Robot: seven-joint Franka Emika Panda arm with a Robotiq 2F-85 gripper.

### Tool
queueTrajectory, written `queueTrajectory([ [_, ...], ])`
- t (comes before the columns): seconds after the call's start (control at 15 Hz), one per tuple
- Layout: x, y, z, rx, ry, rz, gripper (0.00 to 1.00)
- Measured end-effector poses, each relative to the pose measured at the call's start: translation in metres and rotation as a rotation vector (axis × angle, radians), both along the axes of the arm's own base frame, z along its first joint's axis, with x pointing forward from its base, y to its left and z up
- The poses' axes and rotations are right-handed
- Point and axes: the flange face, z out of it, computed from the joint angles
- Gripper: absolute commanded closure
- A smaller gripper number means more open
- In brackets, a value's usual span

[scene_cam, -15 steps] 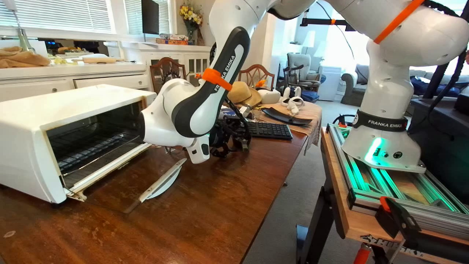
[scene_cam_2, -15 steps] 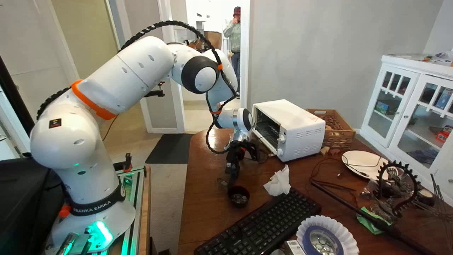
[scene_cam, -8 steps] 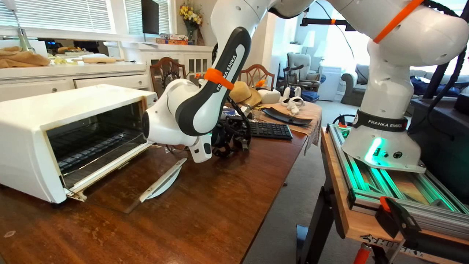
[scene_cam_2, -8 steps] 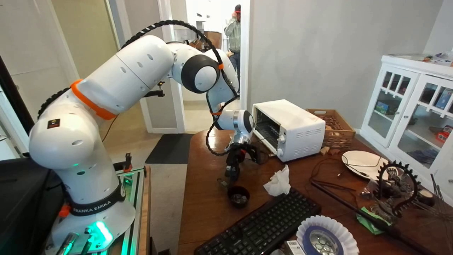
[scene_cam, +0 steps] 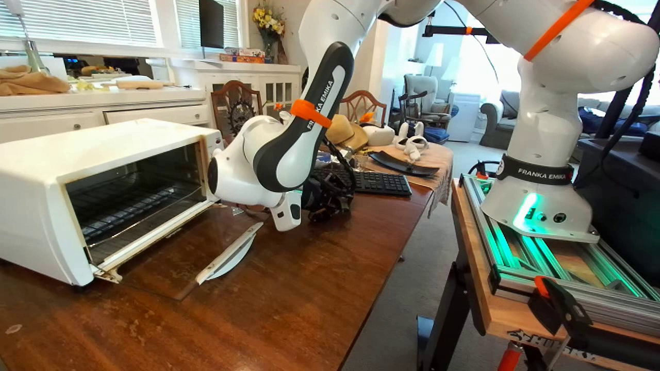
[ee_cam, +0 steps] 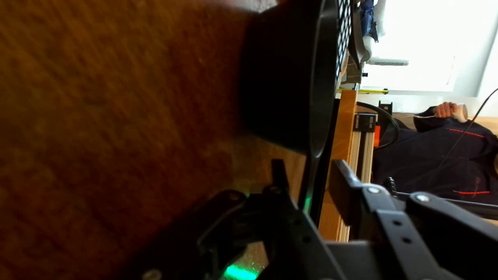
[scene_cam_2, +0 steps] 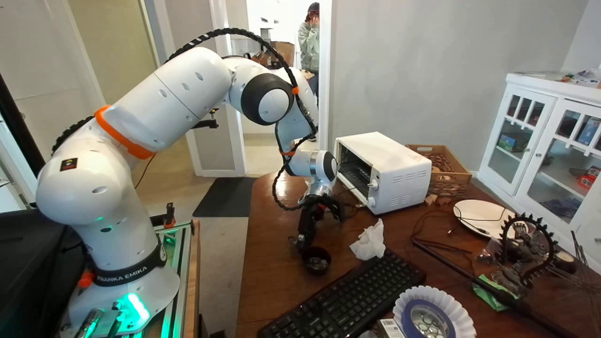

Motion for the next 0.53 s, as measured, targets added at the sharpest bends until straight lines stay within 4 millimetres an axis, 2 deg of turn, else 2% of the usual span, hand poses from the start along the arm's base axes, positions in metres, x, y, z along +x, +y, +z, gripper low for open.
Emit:
queueTrajectory([
  [0.13, -0.0001, 0.0, -0.0001, 0.002, 0.001, -0.003, 1.0],
  [0.53, -0.0007, -0.0016, 0.0026, -0.013, 0.006, -0.007, 0.98],
])
